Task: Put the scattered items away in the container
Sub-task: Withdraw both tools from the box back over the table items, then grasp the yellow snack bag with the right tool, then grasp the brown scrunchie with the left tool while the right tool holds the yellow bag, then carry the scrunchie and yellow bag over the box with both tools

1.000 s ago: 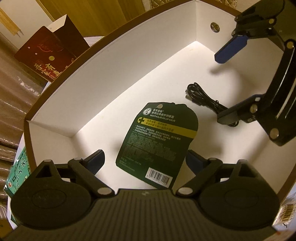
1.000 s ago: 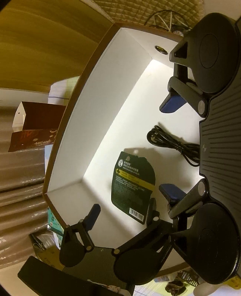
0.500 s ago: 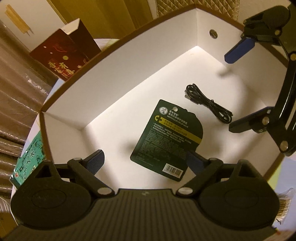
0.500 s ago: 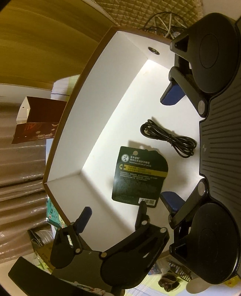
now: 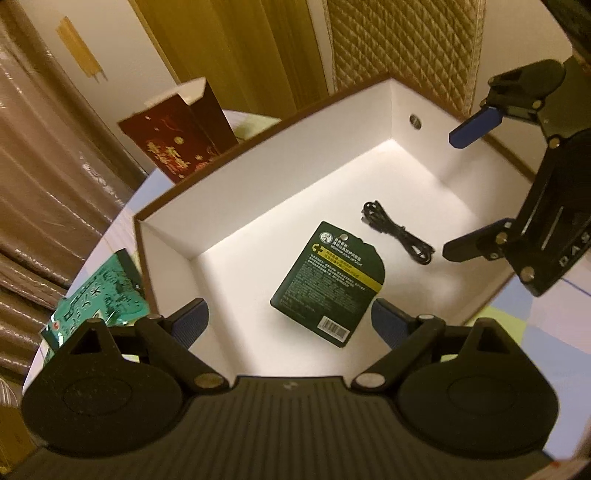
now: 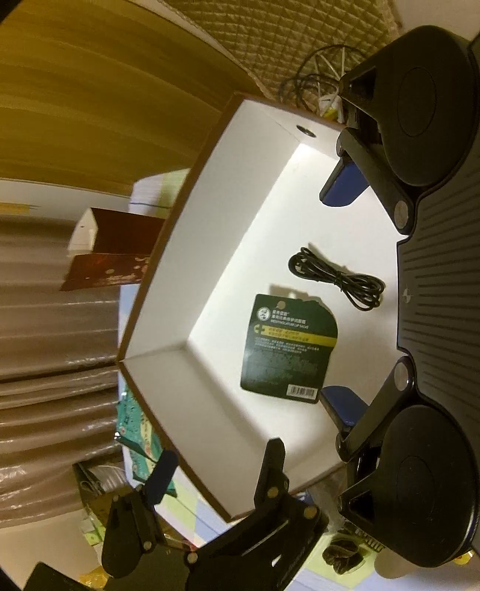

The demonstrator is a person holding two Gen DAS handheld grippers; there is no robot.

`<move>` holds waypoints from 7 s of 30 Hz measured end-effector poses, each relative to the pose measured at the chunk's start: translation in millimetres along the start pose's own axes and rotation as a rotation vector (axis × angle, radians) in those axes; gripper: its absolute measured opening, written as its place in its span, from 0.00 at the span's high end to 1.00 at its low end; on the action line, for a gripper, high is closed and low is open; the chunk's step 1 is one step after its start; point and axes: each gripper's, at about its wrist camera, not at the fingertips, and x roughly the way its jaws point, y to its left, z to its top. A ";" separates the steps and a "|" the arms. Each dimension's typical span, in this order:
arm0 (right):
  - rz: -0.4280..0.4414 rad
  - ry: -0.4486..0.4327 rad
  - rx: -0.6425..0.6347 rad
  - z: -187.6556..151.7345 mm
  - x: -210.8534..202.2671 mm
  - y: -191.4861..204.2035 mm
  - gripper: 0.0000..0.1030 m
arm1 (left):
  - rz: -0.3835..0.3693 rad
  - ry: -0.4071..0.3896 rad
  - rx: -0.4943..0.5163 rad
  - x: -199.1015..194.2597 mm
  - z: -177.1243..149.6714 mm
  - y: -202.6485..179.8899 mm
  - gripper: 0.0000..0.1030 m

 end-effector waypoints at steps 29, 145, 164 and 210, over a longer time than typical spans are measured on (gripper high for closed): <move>-0.051 -0.091 0.054 -118.6 -97.0 105.6 0.02 | 0.010 -0.076 -0.155 -141.7 -177.0 -33.4 0.10; 0.180 -0.210 0.543 -148.2 -65.3 48.3 0.82 | -0.151 0.114 -0.465 -18.5 -261.4 26.1 0.82; 0.183 -0.304 0.458 -114.0 -96.8 38.0 0.82 | -0.046 -0.104 -0.425 -102.8 -214.6 43.3 0.87; -0.006 -0.134 -0.053 16.2 27.2 -24.2 0.82 | 0.014 -0.015 -0.196 61.3 26.7 35.5 0.87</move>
